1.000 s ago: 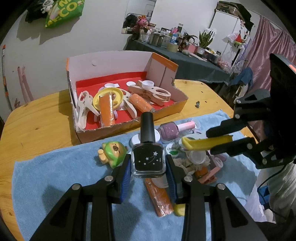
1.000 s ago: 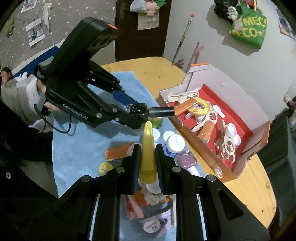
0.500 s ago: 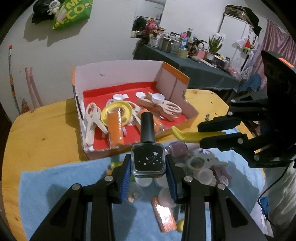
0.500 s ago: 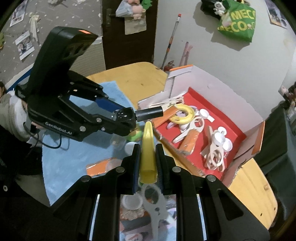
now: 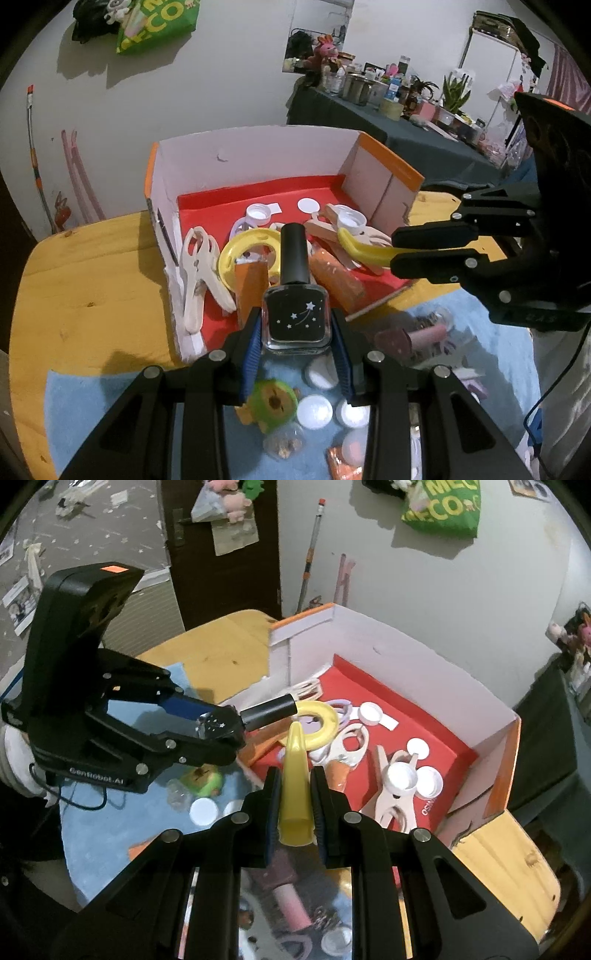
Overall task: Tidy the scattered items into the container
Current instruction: 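Carry the nail polish bottle and yellow strip with both tools toward the box, then lower the yellow strip and open the right gripper while left lowers the polish bottle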
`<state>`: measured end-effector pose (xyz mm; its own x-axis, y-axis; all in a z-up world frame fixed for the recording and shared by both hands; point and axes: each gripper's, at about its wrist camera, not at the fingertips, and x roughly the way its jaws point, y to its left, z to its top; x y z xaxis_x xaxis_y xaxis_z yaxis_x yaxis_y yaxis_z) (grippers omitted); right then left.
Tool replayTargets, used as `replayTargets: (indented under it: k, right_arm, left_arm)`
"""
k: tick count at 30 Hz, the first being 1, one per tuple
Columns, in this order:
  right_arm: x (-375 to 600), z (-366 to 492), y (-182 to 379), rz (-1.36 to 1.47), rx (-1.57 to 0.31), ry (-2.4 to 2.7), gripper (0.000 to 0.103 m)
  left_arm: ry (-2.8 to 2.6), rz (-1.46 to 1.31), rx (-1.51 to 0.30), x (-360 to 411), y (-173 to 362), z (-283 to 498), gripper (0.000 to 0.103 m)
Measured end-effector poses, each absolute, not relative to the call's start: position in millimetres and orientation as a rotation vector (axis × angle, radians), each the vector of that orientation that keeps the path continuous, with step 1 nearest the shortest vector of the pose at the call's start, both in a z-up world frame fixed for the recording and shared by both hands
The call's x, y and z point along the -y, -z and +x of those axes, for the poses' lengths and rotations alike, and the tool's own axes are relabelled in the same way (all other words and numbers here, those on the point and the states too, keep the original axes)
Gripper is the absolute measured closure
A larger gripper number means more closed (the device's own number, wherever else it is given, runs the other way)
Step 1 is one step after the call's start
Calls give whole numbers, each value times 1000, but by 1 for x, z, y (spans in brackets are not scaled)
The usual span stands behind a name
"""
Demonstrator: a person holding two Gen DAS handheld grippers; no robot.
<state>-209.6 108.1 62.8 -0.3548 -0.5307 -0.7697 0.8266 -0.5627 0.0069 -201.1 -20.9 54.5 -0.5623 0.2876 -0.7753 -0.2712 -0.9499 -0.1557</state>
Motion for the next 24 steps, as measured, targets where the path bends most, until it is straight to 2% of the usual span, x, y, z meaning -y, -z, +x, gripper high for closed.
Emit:
replayTargets:
  k: [24]
  right_arm:
    - [-101, -254, -19, 1075, -509, 2030, 87]
  left_arm:
    - [-2532, -1325, -2, 0, -25, -238, 66]
